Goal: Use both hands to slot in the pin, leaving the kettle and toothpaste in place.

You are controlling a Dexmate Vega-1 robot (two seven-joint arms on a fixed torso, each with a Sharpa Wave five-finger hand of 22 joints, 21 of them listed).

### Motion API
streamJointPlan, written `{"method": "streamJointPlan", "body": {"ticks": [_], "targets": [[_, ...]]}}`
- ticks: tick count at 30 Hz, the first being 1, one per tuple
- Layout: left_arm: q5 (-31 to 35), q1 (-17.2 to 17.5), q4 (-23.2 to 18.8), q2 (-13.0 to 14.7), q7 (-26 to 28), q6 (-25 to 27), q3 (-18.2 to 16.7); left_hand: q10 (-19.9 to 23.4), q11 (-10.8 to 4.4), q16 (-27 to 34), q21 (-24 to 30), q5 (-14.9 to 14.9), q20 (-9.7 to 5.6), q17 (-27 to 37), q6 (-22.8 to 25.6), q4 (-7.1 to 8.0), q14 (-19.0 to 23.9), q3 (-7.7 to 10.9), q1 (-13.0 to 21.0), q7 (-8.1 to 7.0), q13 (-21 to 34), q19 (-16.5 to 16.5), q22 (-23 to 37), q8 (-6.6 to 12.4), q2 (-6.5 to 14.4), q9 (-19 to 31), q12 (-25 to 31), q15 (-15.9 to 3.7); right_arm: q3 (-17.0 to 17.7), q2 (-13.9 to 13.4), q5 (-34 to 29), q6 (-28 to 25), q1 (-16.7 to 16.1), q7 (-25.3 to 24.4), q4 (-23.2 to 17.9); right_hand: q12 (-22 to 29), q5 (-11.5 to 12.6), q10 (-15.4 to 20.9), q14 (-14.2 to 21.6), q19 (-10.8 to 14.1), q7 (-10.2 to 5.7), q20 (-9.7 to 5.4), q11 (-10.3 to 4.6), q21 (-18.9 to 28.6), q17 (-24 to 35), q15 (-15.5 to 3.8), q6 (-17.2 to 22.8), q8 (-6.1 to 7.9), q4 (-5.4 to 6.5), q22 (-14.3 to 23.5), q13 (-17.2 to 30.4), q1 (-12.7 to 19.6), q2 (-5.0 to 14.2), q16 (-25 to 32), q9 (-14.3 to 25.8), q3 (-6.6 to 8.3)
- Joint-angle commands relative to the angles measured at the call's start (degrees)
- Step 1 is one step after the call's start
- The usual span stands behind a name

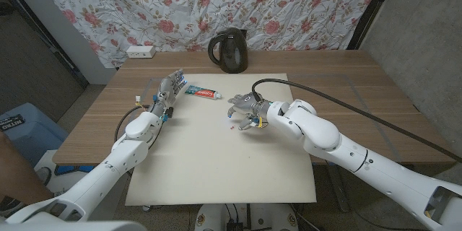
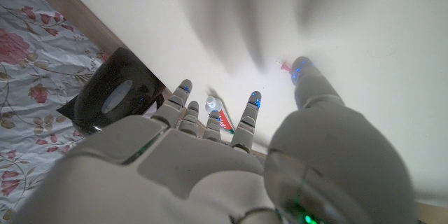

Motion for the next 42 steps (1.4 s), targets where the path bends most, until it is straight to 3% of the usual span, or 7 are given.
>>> {"method": "streamJointPlan", "body": {"ticks": [1, 17, 42], "targets": [[-0.08, 0.48, -0.22, 0.81, -0.51, 0.12, -0.13, 0.46, -0.3, -0.05, 0.09, 0.25, 0.17, 0.28, 0.36, 0.11, 0.35, 0.3, 0.12, 0.01, 0.3, 0.49, 0.28, -0.12, 4.58, 0.25, -0.07, -0.04, -1.11, 1.14, -1.33, 1.01, 0.04, -0.94, 1.17, 0.15, -0.24, -0.22, 0.38, 0.46, -0.12, -0.27, -0.01, 0.18, 0.09, 0.09, 0.74, 0.46, 0.03, 0.16, 0.3, 0.62, 0.18, 0.35, 0.22, 0.49], [-0.51, 1.7, -1.22, 1.11, -0.4, 0.24, -0.36, 0.53, -0.24, -0.04, 0.08, 0.24, 0.23, 0.32, 0.52, 0.34, 0.35, 0.29, -0.02, -0.08, 0.31, 0.5, 0.29, -0.09, 4.52, 0.26, -0.08, -0.04, -1.58, 0.17, -1.58, 4.46, 0.92, -5.01, 3.29, 0.43, -1.13, 0.88, 1.24, 1.58, -0.11, -0.85, -0.51, 0.41, 0.5, -0.27, 3.15, 1.57, 0.85, 0.17, 0.32, 0.04, -0.27, 0.84, 0.44, -0.32], [-1.44, 1.21, 0.03, 0.92, -1.39, 1.17, -0.26, 0.51, -0.27, -0.06, 0.06, 0.26, 0.33, 0.3, 0.67, 0.54, 0.34, 0.42, -0.04, -0.08, 0.31, 0.52, 0.29, -0.11, 4.6, 0.27, -0.12, -0.01, -2.55, 0.04, -2.02, 6.48, 1.79, -8.8, 6.59, 0.44, -0.99, 1.62, 2.0, 3.11, -0.15, -1.43, -0.99, 0.58, 0.68, -0.97, 5.8, 2.78, 0.84, 0.16, 0.32, 0.75, -0.17, 1.14, 0.67, -0.74]]}}
